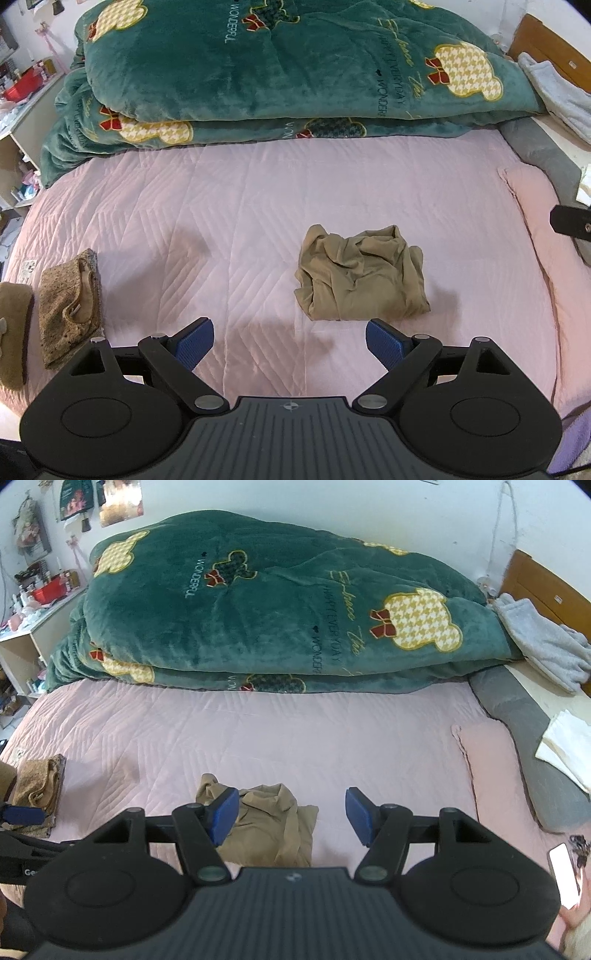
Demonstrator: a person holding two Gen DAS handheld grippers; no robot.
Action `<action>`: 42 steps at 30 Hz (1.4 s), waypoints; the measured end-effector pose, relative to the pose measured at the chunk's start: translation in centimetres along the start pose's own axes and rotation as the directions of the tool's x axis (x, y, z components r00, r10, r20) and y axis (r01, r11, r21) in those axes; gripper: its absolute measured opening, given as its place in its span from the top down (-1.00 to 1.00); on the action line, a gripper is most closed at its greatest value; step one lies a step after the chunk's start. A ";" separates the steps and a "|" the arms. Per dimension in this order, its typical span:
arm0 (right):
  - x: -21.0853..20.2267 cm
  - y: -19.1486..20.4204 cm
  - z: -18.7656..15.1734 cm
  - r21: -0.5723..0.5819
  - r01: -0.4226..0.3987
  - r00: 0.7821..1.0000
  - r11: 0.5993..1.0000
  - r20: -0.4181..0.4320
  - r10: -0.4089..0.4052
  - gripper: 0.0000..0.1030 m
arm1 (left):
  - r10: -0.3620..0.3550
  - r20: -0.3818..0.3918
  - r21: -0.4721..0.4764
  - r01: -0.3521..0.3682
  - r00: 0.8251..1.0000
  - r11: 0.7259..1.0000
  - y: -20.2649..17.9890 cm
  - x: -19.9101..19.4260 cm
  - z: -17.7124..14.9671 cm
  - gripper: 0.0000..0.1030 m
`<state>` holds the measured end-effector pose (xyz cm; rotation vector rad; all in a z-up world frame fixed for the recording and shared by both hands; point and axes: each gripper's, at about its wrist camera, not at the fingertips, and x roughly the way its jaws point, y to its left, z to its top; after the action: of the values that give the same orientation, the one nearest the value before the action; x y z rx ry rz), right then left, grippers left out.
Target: Fold clothes
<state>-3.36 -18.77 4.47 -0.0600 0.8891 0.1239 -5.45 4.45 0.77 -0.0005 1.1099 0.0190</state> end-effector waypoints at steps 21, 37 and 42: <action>-0.6 1.5 -2.3 0.052 0.062 0.998 0.997 -0.012 -0.061 -0.24 | -0.055 -0.034 0.046 0.057 0.998 0.997 0.8 2.3 -0.8 -0.76; 5.4 -1.7 -0.3 0.007 -0.044 0.997 0.999 -0.064 0.045 -0.24 | 0.038 -0.104 -0.020 -0.040 0.994 0.999 -0.9 5.7 1.2 -0.76; 7.4 -2.4 0.1 -0.004 -0.061 0.994 0.998 -0.086 0.061 -0.24 | 0.052 -0.125 -0.050 -0.059 0.991 0.997 -0.5 7.0 1.2 -0.76</action>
<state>1.61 -20.53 -1.21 -0.0447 0.9763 0.1825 -1.31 4.08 -4.96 -0.0186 1.2327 0.0995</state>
